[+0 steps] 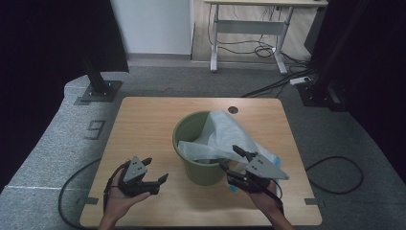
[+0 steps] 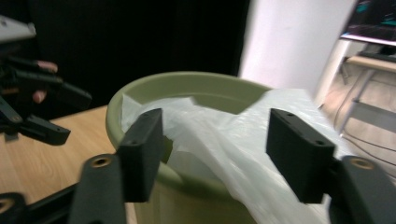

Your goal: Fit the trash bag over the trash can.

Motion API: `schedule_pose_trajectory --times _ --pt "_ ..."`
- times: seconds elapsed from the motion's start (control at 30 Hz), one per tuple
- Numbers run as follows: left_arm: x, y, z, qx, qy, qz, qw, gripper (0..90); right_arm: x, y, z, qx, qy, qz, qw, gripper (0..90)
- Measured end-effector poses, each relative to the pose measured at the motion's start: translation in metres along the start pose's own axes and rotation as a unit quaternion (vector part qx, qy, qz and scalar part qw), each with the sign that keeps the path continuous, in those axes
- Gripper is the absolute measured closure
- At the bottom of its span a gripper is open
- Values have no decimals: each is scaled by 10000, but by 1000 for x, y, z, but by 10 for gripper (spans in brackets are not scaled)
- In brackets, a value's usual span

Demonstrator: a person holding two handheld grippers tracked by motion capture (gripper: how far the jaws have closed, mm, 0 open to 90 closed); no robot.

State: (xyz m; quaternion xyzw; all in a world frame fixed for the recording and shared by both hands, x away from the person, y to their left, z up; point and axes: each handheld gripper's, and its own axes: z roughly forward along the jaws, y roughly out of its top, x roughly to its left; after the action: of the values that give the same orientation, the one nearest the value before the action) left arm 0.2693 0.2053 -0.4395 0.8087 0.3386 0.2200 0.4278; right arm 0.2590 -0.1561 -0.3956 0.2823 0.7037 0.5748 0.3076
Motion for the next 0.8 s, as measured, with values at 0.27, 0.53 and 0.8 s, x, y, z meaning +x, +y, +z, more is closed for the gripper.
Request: schedule_pose_trajectory --times 0.27,0.53,0.8 --pt "0 2 -5 -85 27 -8 10000 193 -16 -29 -43 -95 -586 325 9977 241" --pt "-1 7 -12 -166 67 -5 9998 192 -36 -69 -40 372 -1027 729 9913 182" --pt "-4 11 -11 -147 -4 -17 9999 193 -47 -100 -28 818 -1454 1079 9801 218"
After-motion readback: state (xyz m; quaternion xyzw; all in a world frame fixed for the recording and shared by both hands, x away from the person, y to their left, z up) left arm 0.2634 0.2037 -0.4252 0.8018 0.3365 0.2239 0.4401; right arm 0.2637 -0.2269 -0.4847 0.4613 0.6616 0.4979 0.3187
